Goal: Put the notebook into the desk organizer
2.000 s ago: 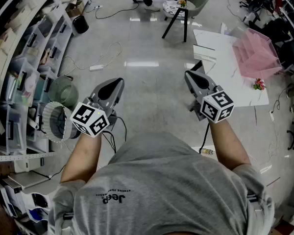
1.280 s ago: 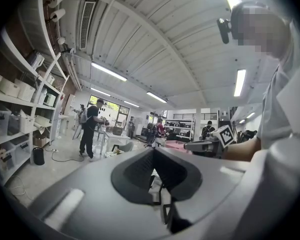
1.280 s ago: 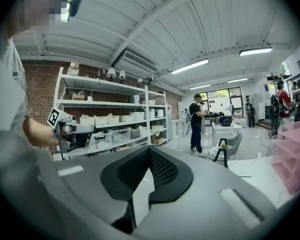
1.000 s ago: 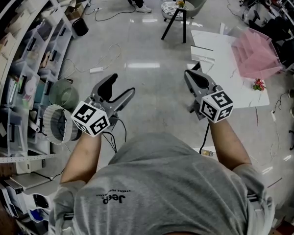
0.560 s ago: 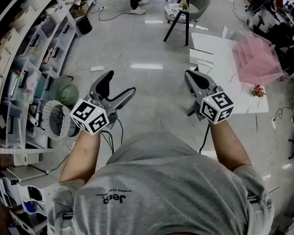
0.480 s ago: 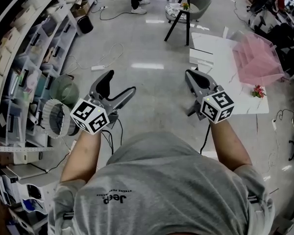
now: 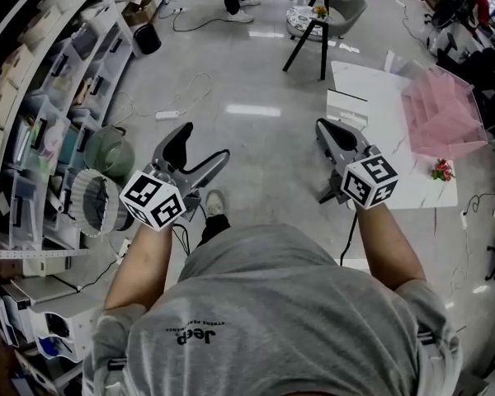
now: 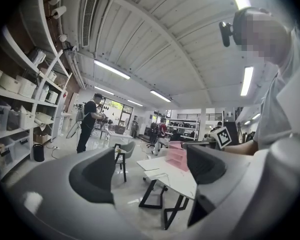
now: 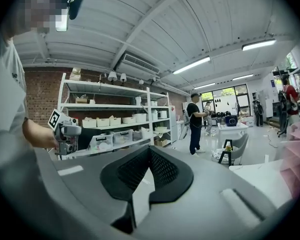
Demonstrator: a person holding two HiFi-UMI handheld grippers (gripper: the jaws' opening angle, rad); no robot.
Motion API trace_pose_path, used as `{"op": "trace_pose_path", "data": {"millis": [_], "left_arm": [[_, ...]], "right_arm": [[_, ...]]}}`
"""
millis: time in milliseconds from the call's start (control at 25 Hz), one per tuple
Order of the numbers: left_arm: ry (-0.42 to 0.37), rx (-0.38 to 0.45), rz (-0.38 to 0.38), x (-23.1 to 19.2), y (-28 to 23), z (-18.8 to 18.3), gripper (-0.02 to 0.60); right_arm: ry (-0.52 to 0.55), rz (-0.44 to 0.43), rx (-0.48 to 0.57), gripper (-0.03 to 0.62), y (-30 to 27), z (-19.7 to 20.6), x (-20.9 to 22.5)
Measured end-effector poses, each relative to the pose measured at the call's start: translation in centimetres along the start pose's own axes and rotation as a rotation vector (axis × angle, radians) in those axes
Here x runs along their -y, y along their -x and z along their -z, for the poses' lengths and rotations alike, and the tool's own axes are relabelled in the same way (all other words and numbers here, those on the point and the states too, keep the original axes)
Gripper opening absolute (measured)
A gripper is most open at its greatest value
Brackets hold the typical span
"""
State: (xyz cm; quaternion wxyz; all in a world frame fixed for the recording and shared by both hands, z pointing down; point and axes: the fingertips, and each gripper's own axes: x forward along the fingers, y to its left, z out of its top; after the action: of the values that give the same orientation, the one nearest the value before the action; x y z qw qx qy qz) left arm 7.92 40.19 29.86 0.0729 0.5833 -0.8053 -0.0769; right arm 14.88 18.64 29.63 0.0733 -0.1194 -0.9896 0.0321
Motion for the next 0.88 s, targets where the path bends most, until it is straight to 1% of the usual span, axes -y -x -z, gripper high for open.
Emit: {"op": "trace_pose_path", "data": {"millis": [120,240,400,600,720,880], "left_arm": [[0.007,0.001,0.023,-4.3,-1.7,-0.2,0.480],[0.003,0.014,0.065,-10.0,-4.0,-1.1,0.480],[0.007,0.009,0.133,-18.0,-7.8,-3.4,0.480],[-0.021,-0.014,0.205,-27.3,-12.2,-6.8,0.480],[-0.015,-0.033,0.231,-31.3,-14.8,-7.9,0.480],[0.000,-0.046,0.253,-35.2,-18.5,-8.3,0.480]], "right_arm": [[0.004,0.019,-0.008,0.002,-3.9,0.1,1.1],[0.023,0.054,0.005,0.002,-8.9,-0.6,2.5],[0.004,0.133,0.019,0.002,-15.6,-1.9,4.9],[0.000,0.213,0.012,0.002,-23.5,-3.4,7.6],[-0.012,0.239,0.007,0.002,-27.4,-4.3,9.6],[-0.018,0.251,-0.006,0.002,-31.4,-5.0,12.4]]}}
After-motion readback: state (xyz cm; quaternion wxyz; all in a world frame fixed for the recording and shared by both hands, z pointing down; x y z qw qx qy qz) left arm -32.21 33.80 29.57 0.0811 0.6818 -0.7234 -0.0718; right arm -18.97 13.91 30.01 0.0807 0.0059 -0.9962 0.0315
